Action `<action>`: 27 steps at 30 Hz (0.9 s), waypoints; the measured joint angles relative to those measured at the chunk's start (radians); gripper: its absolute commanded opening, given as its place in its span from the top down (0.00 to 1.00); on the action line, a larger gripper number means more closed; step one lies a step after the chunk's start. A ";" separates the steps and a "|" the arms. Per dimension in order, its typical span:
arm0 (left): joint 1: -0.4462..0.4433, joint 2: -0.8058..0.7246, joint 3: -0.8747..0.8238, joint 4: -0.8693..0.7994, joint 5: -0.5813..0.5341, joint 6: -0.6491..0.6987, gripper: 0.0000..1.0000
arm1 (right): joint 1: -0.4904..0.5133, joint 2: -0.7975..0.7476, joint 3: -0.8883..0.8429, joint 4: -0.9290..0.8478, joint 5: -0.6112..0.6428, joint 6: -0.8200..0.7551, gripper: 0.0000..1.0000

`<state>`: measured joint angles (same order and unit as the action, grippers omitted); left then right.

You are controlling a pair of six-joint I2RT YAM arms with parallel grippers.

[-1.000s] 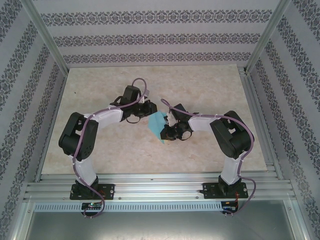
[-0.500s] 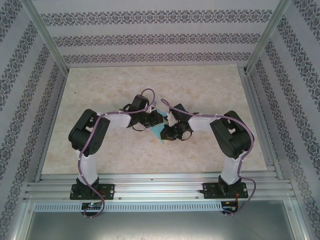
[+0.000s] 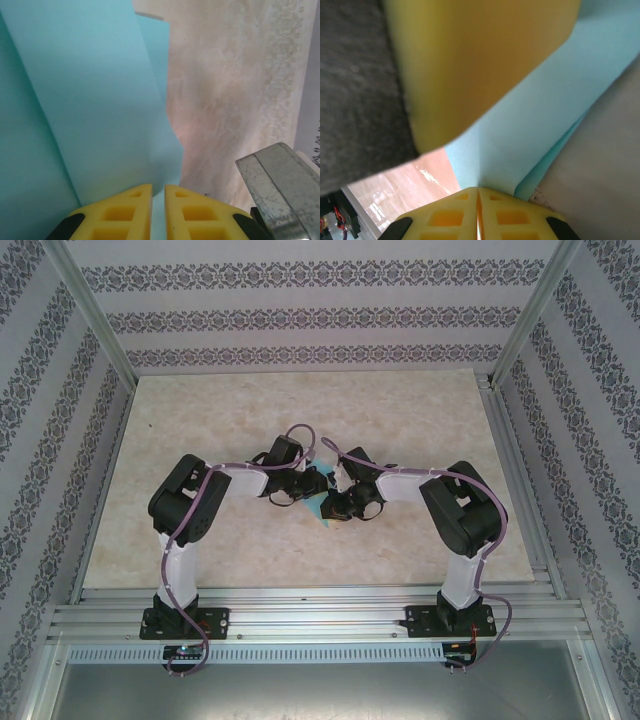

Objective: Fold a paper plane with a square sheet of paper (fold left side to right side)

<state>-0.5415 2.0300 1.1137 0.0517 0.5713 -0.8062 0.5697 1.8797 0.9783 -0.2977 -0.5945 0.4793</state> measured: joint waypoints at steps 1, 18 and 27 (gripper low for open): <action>-0.003 0.003 0.012 -0.017 -0.011 0.011 0.84 | 0.000 0.000 0.000 -0.001 0.000 0.000 0.90; 0.038 0.046 0.103 -0.111 -0.005 0.100 0.84 | -0.003 -0.011 -0.028 0.052 0.005 0.000 0.91; 0.069 0.048 0.085 -0.057 -0.013 0.112 0.84 | -0.033 -0.091 -0.066 -0.022 0.033 0.014 0.88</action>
<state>-0.4728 2.0781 1.1992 -0.0055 0.5583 -0.6945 0.5369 1.7889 0.9123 -0.3195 -0.5617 0.4934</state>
